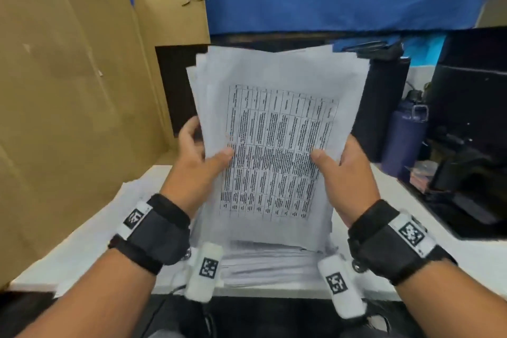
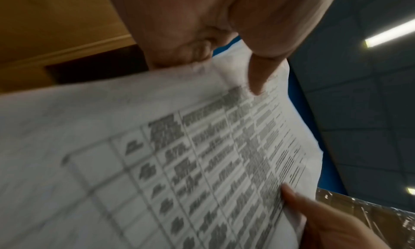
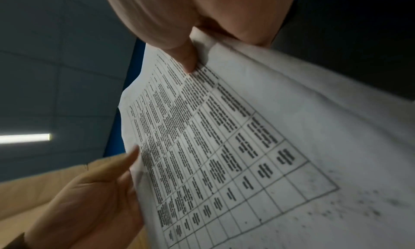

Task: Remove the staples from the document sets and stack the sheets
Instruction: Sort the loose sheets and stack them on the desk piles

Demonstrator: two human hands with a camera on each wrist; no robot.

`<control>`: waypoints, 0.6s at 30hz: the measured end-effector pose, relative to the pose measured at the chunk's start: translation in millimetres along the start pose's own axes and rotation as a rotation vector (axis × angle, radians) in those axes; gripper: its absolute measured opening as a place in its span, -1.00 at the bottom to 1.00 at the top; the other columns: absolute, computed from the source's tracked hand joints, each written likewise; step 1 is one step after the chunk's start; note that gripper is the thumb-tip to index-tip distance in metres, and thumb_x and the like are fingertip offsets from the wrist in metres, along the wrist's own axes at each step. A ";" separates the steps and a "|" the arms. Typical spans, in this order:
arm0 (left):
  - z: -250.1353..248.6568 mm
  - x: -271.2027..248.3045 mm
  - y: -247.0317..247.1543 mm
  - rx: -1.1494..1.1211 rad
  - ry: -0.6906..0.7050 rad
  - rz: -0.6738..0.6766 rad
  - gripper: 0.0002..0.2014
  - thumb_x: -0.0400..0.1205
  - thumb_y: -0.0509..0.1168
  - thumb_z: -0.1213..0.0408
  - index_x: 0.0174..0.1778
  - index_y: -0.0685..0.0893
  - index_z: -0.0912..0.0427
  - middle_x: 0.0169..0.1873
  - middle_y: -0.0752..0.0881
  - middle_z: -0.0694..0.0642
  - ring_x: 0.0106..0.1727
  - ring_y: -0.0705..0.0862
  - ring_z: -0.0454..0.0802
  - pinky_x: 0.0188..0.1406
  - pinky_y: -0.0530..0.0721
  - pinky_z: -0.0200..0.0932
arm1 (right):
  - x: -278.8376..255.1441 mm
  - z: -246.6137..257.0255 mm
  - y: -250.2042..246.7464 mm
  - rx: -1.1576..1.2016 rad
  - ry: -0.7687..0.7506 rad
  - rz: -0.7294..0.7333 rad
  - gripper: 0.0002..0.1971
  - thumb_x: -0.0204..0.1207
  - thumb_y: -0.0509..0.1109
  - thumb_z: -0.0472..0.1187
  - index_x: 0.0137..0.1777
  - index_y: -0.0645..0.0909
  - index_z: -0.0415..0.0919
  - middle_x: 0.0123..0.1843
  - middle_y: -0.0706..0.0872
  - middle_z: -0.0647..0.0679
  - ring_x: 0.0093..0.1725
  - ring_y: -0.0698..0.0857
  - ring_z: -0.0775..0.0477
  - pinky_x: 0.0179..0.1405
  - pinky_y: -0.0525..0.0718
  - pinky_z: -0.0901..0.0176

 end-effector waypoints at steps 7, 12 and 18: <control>44.4 -30.6 13.7 -0.069 -0.065 -0.103 -0.66 0.80 0.19 0.36 0.30 0.62 -0.21 0.13 0.84 -0.30 0.16 0.79 -0.29 0.10 0.71 -0.25 | -17.8 -20.7 10.0 0.047 0.032 -0.038 -0.72 0.60 0.32 -0.44 0.14 0.50 -0.04 0.03 0.73 0.06 -0.12 0.71 0.29 -0.17 0.63 0.32; 58.9 -37.9 19.3 -0.063 -0.139 -0.121 -0.67 0.80 0.17 0.32 0.30 0.65 -0.20 0.13 0.85 -0.20 0.23 0.76 -0.16 0.40 0.66 0.09 | -19.5 -25.0 7.7 0.083 0.045 -0.089 -0.77 0.69 0.21 -0.38 0.05 0.55 -0.01 -0.02 0.76 0.07 -0.05 0.73 0.12 -0.15 0.63 0.21; 55.2 -29.6 17.1 -0.093 -0.098 -0.232 -0.73 0.76 0.28 0.33 0.11 0.70 -0.20 0.07 0.86 -0.06 0.18 0.80 0.04 0.28 0.74 0.19 | -15.4 -25.1 6.5 0.071 -0.022 -0.112 -0.86 0.75 0.20 -0.27 0.07 0.55 -0.02 0.01 0.75 0.16 -0.05 0.71 0.33 -0.12 0.59 0.40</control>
Point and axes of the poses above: each hand's wrist, its own x-axis towards the middle knuckle, its own y-axis out of the palm, z = x × y, the point moved 7 cm from there along x, towards the middle knuckle
